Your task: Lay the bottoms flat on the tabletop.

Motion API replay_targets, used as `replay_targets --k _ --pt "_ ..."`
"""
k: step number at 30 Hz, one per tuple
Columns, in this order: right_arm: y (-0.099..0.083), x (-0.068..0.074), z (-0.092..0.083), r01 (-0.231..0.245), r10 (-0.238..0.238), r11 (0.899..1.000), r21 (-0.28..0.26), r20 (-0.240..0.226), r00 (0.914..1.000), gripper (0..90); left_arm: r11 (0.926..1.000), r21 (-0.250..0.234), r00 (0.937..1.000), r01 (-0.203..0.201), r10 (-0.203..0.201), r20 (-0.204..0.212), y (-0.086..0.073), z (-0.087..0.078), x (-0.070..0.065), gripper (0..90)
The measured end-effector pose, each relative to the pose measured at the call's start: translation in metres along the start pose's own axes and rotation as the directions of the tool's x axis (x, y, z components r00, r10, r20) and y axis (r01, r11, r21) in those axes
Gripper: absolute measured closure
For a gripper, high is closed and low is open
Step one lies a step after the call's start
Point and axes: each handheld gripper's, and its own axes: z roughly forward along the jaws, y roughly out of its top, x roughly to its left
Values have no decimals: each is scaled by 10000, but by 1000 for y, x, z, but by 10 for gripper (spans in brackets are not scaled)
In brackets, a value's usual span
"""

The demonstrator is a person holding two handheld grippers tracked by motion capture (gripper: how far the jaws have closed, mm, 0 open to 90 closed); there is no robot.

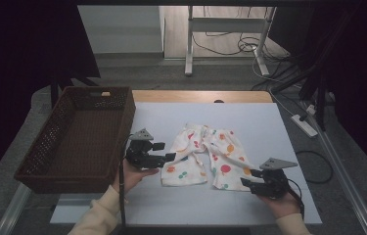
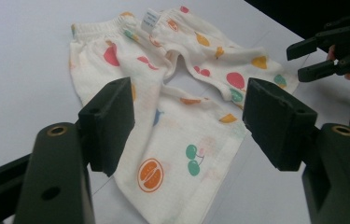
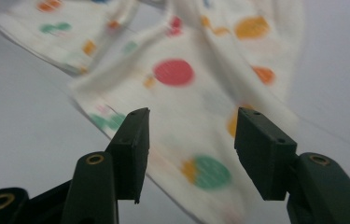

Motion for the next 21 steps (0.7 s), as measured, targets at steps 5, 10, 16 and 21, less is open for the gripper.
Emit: replay_targets --k 5,10,16,21 --pt "12 13 13 487 -508 9984 -289 -764 9958 453 10000 -22 10000 24 -24 -38 -1 -2 0 334" --pt "26 31 39 960 -962 9953 -79 -1286 9870 437 10000 -80 10000 24 -24 -68 1 -6 2 329" --pt "34 44 56 1326 -1286 9911 153 -1559 9794 429 9999 -160 9999 37 -38 -98 1 -9 3 329" --pt "40 52 62 1600 -1574 9871 29 -1654 9736 430 9999 -109 10000 33 -34 -68 1 -8 2 329"
